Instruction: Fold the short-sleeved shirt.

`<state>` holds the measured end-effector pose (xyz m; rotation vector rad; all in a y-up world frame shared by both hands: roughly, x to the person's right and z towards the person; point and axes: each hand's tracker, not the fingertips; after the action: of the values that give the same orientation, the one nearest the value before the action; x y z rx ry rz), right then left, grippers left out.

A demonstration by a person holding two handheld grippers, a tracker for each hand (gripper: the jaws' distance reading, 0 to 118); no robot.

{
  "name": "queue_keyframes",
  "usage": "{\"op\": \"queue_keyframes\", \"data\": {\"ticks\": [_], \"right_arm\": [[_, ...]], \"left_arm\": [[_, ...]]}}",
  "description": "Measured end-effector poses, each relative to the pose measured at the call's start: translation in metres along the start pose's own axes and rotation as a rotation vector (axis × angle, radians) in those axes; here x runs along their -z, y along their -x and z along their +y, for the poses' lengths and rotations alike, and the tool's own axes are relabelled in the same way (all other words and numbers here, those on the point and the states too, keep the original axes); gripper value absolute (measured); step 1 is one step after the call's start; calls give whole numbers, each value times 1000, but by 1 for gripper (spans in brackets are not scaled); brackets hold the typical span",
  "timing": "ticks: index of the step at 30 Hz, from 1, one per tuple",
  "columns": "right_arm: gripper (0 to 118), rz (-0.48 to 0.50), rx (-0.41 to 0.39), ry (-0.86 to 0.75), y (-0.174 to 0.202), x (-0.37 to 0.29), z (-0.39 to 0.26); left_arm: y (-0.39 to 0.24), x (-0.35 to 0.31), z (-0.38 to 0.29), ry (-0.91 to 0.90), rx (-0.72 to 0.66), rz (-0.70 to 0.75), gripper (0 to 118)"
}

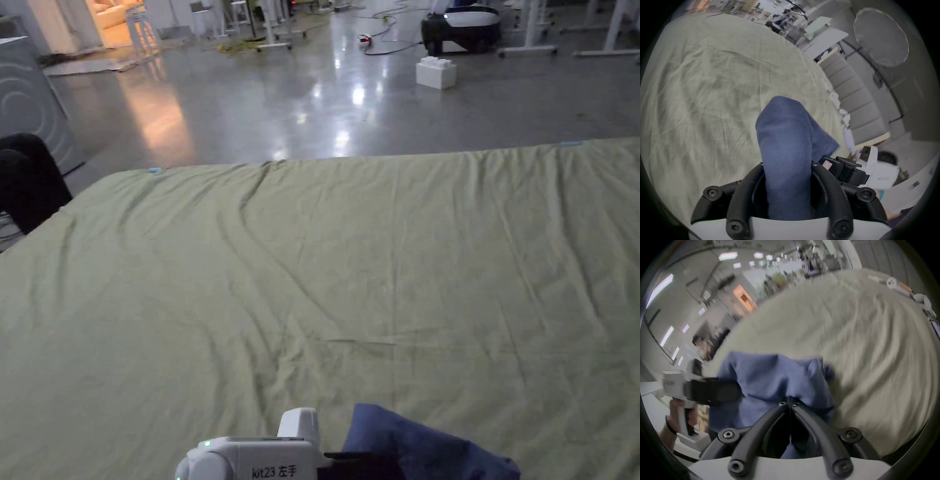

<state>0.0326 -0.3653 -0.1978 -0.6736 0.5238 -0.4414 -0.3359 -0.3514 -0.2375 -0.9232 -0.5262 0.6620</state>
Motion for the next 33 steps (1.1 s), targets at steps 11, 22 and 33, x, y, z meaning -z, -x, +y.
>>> {"op": "queue_keyframes", "data": {"ticks": [11, 22, 33], "right_arm": [[1, 13, -11, 87, -18, -55, -17], [1, -26, -122, 123, -5, -57, -23], [1, -113, -404, -207, 80, -80, 85]], "left_arm": [[139, -218, 68, -137, -158, 445, 33], [117, -203, 48, -89, 35, 944, 78], [-136, -188, -15, -610, 706, 733, 77]]}}
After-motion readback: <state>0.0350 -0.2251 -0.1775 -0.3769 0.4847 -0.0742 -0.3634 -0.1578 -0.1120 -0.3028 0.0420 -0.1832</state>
